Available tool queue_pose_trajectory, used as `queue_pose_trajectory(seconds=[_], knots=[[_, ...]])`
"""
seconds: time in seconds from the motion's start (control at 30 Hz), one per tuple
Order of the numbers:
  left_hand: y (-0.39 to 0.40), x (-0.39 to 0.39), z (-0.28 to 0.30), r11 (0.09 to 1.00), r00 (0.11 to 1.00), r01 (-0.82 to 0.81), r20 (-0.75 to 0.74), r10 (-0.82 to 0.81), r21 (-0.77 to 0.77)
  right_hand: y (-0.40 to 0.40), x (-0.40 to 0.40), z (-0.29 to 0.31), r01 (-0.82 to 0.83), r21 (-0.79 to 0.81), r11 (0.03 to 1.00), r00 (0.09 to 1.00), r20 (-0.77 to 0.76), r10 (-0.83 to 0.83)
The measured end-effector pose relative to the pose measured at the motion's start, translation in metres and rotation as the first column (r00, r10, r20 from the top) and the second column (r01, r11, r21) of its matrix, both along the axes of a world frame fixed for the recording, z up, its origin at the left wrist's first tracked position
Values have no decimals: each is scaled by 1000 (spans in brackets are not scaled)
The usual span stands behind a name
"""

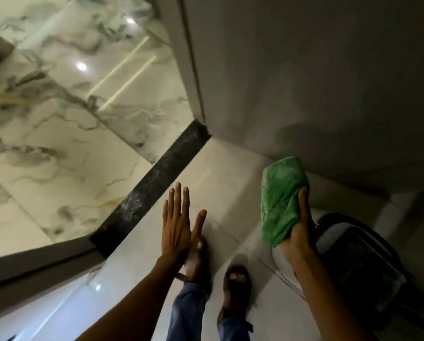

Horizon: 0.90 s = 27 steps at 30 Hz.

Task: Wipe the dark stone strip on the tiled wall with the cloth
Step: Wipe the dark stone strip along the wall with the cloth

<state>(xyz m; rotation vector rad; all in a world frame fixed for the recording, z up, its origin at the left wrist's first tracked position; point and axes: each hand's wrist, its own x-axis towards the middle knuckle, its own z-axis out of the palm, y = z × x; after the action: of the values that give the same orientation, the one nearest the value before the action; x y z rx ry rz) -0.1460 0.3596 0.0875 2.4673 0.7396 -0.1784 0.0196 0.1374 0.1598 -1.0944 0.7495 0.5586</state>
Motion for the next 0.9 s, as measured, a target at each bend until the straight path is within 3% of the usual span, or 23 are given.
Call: queue_pose_trajectory(seconds=[0.13, 0.23, 0.43, 0.53, 0.67, 0.77, 0.9], knots=[[51, -63, -9, 981, 982, -191, 4, 191, 27, 74, -15, -23, -197, -97, 976, 977, 64, 203], [83, -111, -23, 951, 952, -306, 23, 305, 43, 138, -40, -45, -297, -284, 912, 927, 144, 347], [124, -187, -95, 899, 900, -435, -5, 436, 53, 239, -97, -118, -386, -521, 762, 779, 258, 571], [135, -212, -147, 866, 866, -499, -17, 500, 40, 282, -114, -169, -390, -631, 670, 655, 321, 684], [147, -232, -219, 829, 830, -558, -6, 558, 43, 331, -128, -232, -336, -786, 519, 414, 372, 831], [152, -241, -276, 806, 807, -589, -2, 590, 57, 355, -135, -291, -244, -876, 417, 92, 407, 909], [155, -250, -349, 790, 795, -602, -5, 606, 116, 386, -149, -385, -278, -938, 206, -313, 291, 904]])
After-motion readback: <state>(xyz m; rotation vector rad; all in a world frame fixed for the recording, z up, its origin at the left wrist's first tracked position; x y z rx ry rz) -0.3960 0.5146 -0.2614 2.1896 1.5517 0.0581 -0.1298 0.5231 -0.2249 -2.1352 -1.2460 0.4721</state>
